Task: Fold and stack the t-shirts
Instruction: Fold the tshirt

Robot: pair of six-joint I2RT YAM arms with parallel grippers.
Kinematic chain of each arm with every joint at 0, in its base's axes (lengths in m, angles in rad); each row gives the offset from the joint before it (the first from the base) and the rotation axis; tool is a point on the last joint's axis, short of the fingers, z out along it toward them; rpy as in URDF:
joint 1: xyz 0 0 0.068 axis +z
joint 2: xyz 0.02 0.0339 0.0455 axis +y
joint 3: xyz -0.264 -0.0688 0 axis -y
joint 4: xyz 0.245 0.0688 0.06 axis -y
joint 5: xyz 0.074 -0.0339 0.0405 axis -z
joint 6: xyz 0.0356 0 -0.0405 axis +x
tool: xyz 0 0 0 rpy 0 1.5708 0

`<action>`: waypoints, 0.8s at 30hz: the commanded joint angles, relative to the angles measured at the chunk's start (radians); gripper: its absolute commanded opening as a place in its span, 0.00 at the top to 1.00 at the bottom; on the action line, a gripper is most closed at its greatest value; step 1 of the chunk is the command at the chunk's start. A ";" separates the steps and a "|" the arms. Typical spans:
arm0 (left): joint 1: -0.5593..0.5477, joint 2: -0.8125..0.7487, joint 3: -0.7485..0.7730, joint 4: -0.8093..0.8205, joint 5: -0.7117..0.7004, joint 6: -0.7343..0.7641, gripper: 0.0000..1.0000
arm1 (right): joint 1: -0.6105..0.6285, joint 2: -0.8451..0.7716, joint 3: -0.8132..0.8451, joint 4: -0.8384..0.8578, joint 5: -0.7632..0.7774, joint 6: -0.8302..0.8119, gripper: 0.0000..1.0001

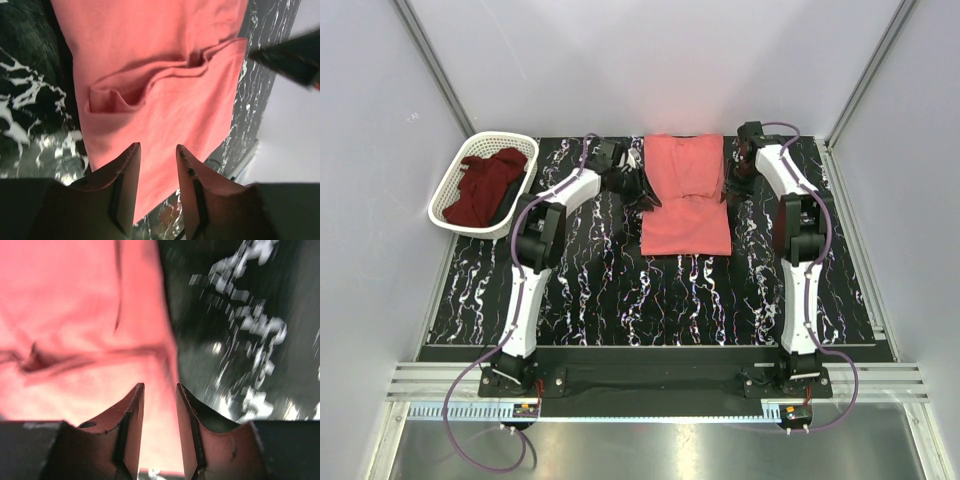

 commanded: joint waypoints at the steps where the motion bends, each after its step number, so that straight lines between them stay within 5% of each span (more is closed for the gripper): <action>1: 0.007 0.051 0.039 0.103 0.085 -0.076 0.60 | 0.016 -0.148 -0.080 0.041 -0.093 0.020 0.61; 13: 0.085 0.159 0.083 0.246 0.131 -0.240 0.58 | -0.030 -0.189 -0.409 0.205 -0.230 0.060 0.62; 18: 0.087 0.138 0.111 0.169 0.150 -0.176 0.54 | -0.047 -0.227 -0.432 0.173 -0.173 0.034 0.61; 24: 0.084 -0.050 -0.028 0.025 0.108 0.017 0.45 | -0.028 -0.364 -0.464 0.119 -0.215 0.017 0.45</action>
